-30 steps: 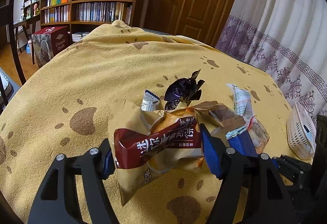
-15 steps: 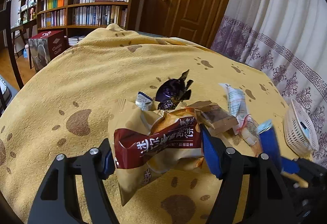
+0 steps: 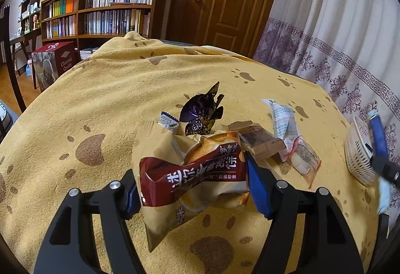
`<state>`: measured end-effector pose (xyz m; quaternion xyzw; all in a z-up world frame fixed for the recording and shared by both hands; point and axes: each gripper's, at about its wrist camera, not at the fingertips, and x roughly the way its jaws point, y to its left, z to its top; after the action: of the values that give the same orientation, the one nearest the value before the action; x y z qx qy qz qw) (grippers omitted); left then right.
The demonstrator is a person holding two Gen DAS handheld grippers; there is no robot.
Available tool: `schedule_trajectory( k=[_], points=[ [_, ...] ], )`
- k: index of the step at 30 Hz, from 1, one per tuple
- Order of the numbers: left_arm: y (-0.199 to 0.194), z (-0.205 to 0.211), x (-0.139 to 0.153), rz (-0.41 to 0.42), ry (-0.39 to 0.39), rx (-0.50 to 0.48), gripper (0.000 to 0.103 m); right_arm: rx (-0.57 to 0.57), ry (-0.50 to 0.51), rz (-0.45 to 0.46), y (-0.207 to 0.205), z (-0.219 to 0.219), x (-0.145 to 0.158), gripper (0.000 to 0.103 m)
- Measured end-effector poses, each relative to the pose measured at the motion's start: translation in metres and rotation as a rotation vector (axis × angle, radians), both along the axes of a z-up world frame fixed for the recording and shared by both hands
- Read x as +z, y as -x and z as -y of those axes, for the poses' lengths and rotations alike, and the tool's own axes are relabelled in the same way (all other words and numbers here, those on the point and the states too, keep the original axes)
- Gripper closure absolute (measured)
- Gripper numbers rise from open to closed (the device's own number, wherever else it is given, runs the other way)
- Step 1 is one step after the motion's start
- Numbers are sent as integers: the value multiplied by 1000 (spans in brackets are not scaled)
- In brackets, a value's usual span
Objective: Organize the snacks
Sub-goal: 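Carry the wrapped bar with the right tool into the basket and release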
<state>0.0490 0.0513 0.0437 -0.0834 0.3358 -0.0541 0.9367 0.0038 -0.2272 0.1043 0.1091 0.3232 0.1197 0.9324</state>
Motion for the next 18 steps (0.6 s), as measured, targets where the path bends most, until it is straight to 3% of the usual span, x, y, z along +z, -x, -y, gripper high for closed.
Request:
schedule_trajectory(
  k=[18],
  points=[
    [-1, 2, 0, 1, -3, -2, 33, -364, 24, 25, -1, 109, 8, 52]
  ],
)
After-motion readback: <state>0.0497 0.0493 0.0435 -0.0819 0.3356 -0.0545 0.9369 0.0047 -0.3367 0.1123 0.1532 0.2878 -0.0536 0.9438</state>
